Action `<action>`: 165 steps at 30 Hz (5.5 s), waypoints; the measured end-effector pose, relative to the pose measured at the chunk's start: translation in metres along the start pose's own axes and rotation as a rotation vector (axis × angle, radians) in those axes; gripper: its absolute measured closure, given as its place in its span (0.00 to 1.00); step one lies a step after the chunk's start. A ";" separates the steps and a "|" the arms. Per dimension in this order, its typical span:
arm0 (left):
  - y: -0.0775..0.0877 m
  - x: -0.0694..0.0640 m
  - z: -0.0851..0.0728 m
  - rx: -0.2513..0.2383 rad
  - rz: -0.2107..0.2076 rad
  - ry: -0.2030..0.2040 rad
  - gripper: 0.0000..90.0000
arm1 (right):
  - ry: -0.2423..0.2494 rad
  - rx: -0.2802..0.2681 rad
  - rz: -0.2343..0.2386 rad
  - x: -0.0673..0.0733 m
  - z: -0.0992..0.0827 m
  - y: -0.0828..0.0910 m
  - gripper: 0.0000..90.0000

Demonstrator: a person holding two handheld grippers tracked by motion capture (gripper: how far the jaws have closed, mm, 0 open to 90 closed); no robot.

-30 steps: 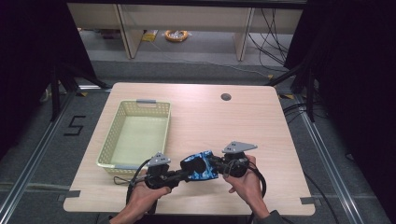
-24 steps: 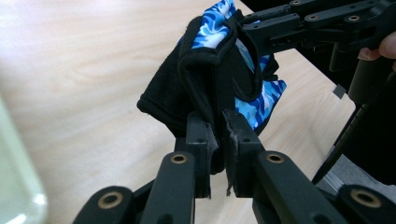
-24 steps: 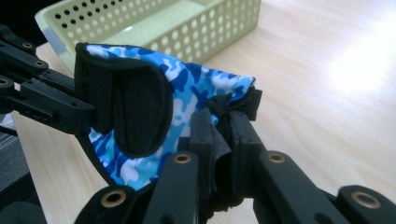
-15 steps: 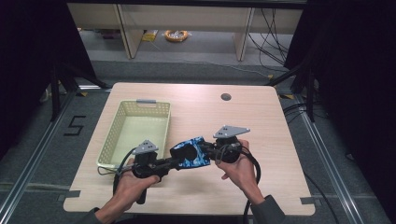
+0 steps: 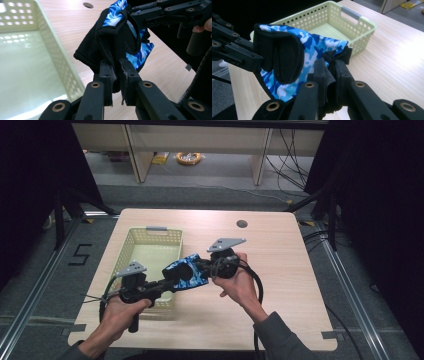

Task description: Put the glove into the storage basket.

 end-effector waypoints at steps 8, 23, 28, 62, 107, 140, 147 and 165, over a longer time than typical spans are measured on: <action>0.016 0.027 0.010 -0.023 0.041 0.047 0.90 | 0.039 0.018 0.034 0.004 0.028 -0.026 0.91; 0.028 0.081 0.004 -0.035 0.129 0.141 0.89 | 0.070 0.081 0.091 0.010 0.051 -0.097 0.91; 0.027 0.094 -0.001 -0.028 0.149 0.171 0.89 | 0.082 0.116 0.105 0.012 0.050 -0.117 0.91; 0.014 0.132 -0.017 0.024 0.205 0.235 0.85 | 0.084 0.242 0.123 0.012 0.040 -0.177 0.91; 0.020 0.110 -0.013 0.008 0.192 0.217 0.46 | 0.179 0.424 0.109 0.013 0.021 -0.207 0.90; 0.028 0.038 -0.044 0.026 0.042 0.047 0.33 | 0.174 0.270 0.093 0.025 0.045 -0.172 0.55; 0.024 0.039 -0.052 0.023 0.050 0.024 0.29 | 0.170 0.204 0.092 0.025 0.043 -0.140 0.53; 0.018 0.045 -0.070 0.014 0.089 -0.036 0.17 | 0.087 0.072 0.068 0.013 0.007 -0.068 0.51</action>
Point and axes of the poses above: each handheld gripper's, and its own axes: y roughly backward along the jaws, z roughly out of its top, x roughly to its left, the point moved 7 cm from there along -y, roughly forward along the jaws, and after that the axes turned 11 degrees about y, right-handed, at the moved point
